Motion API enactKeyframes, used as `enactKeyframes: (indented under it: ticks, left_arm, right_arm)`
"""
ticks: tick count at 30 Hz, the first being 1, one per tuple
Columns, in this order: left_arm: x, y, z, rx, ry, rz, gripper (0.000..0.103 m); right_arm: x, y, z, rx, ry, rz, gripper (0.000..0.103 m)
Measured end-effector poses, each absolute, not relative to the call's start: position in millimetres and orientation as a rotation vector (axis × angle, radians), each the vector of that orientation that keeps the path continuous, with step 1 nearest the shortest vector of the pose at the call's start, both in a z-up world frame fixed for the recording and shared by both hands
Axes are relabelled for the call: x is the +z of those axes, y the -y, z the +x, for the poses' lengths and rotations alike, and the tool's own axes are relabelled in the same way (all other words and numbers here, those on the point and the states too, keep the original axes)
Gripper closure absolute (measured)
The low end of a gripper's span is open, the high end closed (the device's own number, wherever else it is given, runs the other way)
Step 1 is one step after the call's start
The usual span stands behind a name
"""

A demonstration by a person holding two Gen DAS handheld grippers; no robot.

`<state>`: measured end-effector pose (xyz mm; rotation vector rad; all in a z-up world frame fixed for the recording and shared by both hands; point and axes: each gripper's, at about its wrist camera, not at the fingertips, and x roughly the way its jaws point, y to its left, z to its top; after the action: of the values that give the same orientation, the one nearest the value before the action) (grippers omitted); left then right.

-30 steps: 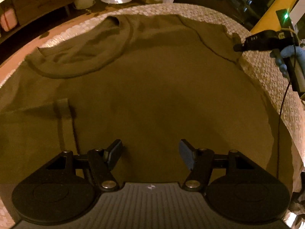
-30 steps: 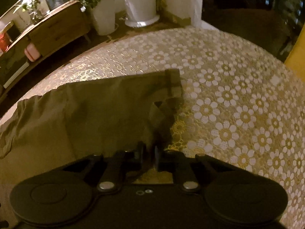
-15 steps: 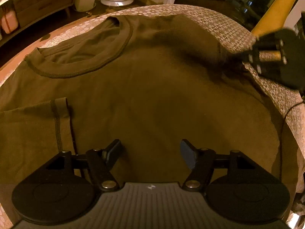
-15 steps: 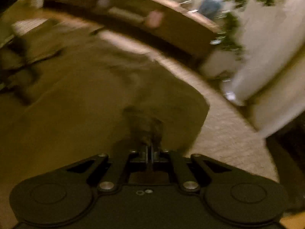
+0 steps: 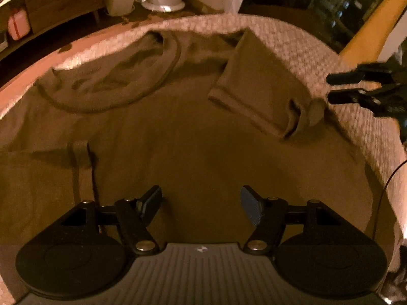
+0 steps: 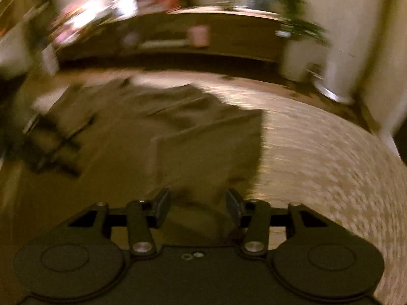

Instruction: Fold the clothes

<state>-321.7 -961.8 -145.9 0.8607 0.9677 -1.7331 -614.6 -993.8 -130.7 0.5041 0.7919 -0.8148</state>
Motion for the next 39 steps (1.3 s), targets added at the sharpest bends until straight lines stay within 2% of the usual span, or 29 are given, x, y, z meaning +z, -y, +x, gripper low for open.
enactKeyframes:
  ticks: [5, 9, 21, 27, 39]
  left_arm:
    - [-121, 979, -346, -1.705, -0.875, 0.754, 0.035]
    - [-108, 996, -364, -1.696, -0.858, 0.661, 0.035]
    - [-134, 1028, -415, -1.723, -0.909, 0.684, 0.035]
    - [-157, 1019, -442, -1.785, -0.906, 0.790, 0.035]
    - [-168, 994, -462, -1.839, -0.756, 0.933, 0.033]
  right_arm:
    - [-154, 1014, -619, -0.941, -0.808, 0.645, 0.000]
    - [-164, 1011, -614, -0.929, -0.870, 0.635, 0.000]
    - [-176, 958, -634, -0.762, -1.034, 0.493, 0.000]
    - [-146, 969, -660, -0.827, -0.846, 0.536, 0.000]
    - [-181, 970, -638, -0.809, -0.906, 0.489, 0.000]
